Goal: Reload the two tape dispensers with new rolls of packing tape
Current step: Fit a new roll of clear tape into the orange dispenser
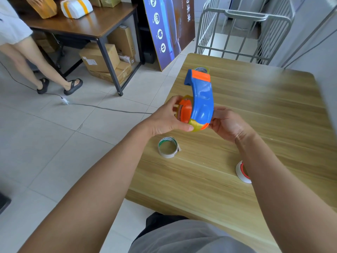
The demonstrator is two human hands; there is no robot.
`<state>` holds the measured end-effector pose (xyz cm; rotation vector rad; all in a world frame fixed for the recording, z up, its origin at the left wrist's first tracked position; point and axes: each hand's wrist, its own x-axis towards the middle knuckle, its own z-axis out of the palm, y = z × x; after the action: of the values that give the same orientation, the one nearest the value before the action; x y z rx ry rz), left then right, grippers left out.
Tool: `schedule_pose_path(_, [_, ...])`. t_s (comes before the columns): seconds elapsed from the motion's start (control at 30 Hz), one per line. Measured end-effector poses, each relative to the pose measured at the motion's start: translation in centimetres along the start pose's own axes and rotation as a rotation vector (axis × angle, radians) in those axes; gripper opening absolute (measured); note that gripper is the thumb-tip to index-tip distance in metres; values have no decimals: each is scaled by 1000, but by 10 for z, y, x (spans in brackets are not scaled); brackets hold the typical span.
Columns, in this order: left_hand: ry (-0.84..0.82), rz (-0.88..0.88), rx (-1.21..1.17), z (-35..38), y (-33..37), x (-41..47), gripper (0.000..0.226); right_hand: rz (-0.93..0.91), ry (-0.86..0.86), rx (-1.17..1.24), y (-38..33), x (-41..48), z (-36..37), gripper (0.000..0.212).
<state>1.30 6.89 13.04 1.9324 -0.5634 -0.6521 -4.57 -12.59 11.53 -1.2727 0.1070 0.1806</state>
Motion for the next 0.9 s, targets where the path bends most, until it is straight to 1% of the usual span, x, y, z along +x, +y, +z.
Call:
schedule_pose_path(0.07, [11,-15,-12,2,-4,-1,89,5,-34,-71,-2,-1,-2,37])
schedule_pose_path(0.13, [30,-15,-17,4,-7,-3,87,23,-19,-112,1,-2,-1,43])
schedule_pose_path(0.2, [80,55,60,8,-8,-3,93,32,48,-99,4,0,0,45])
schedule_pose_path(0.27, [125,156,165,10,-8,-2,99,40,109,-118,2,3,0,40])
schedule_pose_path(0.3, [126,174,177,10,-8,-1,100,43,119,-135,1,3,0,39])
schedule_pose_path(0.43, [114,102,107,4,-7,1,103,57,113,-184,-4,3,1,37])
schedule_pose_path(0.47, [124,125,135,5,-8,1,103,70,133,-200,-4,3,1,37])
schedule_pose_path(0.53, [136,214,217,9,-12,1,101,100,226,-244,-6,4,-4,34])
schedule_pose_path(0.6, [140,247,216,7,-19,0,101,124,296,-272,-9,3,-13,30])
schedule_pose_path(0.7, [161,141,8,-2,-23,0,98,121,311,-299,-11,-1,-22,34])
schedule_pose_path(0.8, [139,-76,-348,-6,-21,2,93,91,281,-244,-12,-4,-20,36])
schedule_pose_path(0.87, [135,-193,-594,-11,-20,4,82,35,290,-192,-14,-5,-17,37])
schedule_pose_path(0.9, [124,-247,-684,-14,-18,5,76,11,291,-203,-14,-5,-16,38])
